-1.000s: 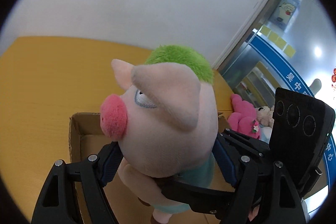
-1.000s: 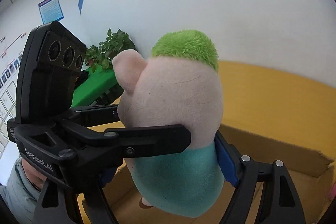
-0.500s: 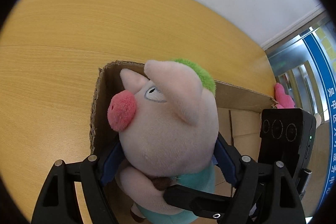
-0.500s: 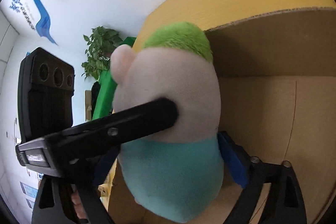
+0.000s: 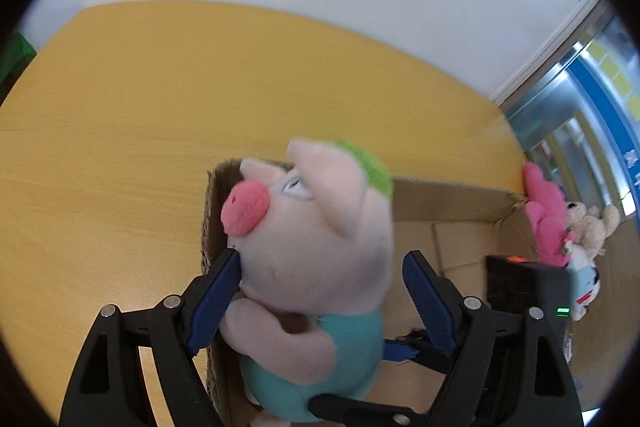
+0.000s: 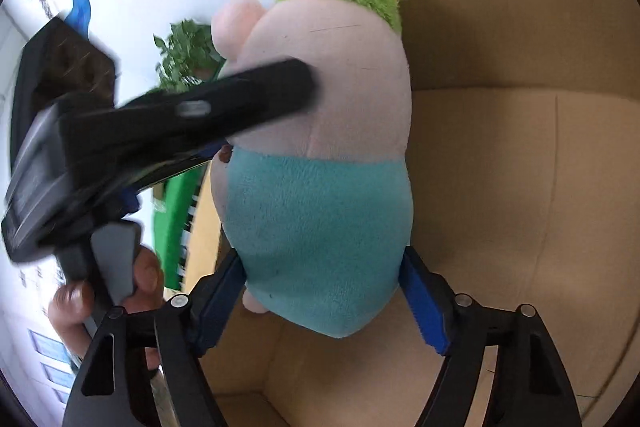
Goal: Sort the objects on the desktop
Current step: 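Lower the pig plush into the cardboard box and open both grippers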
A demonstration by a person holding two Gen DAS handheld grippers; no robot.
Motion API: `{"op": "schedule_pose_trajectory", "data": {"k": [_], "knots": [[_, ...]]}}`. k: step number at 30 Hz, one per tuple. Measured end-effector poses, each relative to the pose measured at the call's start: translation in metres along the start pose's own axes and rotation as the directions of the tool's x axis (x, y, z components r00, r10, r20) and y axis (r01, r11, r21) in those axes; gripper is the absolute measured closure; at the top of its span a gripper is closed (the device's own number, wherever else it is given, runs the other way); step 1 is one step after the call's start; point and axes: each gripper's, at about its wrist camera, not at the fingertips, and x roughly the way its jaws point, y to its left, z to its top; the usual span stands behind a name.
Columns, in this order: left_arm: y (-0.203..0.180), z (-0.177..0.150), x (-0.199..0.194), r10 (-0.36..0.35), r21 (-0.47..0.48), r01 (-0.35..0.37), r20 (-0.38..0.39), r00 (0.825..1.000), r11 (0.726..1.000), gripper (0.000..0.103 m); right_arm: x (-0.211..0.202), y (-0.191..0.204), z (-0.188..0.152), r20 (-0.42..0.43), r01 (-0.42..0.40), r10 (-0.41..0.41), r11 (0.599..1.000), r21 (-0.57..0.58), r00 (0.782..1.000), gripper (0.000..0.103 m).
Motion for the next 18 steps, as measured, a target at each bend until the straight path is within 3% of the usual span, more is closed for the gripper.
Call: {"op": "schedule_pose_trajectory", "data": {"k": [5,10,14,16,18], "knots": [[-0.009,0.001,-0.055,-0.007,0.042,-0.001,0.168,0.986,0.999,0.019,0.001,-0.006,-0.003,-0.013,-0.023,0.024,0.997,0.069,1.0,0.028],[-0.044,-0.023,-0.089,0.007,0.127,-0.041,0.258,0.966,0.991,0.019,0.0,0.0,-0.005,-0.03,-0.01,0.012,0.998,0.059,0.999,0.009],[-0.062,-0.062,-0.11,0.051,0.178,-0.107,0.291,0.955,0.978,0.019,-0.038,0.027,-0.029,0.024,0.128,-0.127,0.99,-0.059,0.992,0.002],[-0.065,-0.086,-0.111,0.038,0.203,-0.096,0.273,0.961,0.974,0.018,-0.08,0.037,-0.057,0.094,0.21,-0.2,0.971,-0.117,0.975,0.0],[-0.066,-0.111,-0.106,0.05,0.222,-0.103,0.234,0.971,0.97,0.018,-0.118,0.071,-0.053,0.152,0.276,-0.254,0.95,-0.146,0.955,0.0]]}}
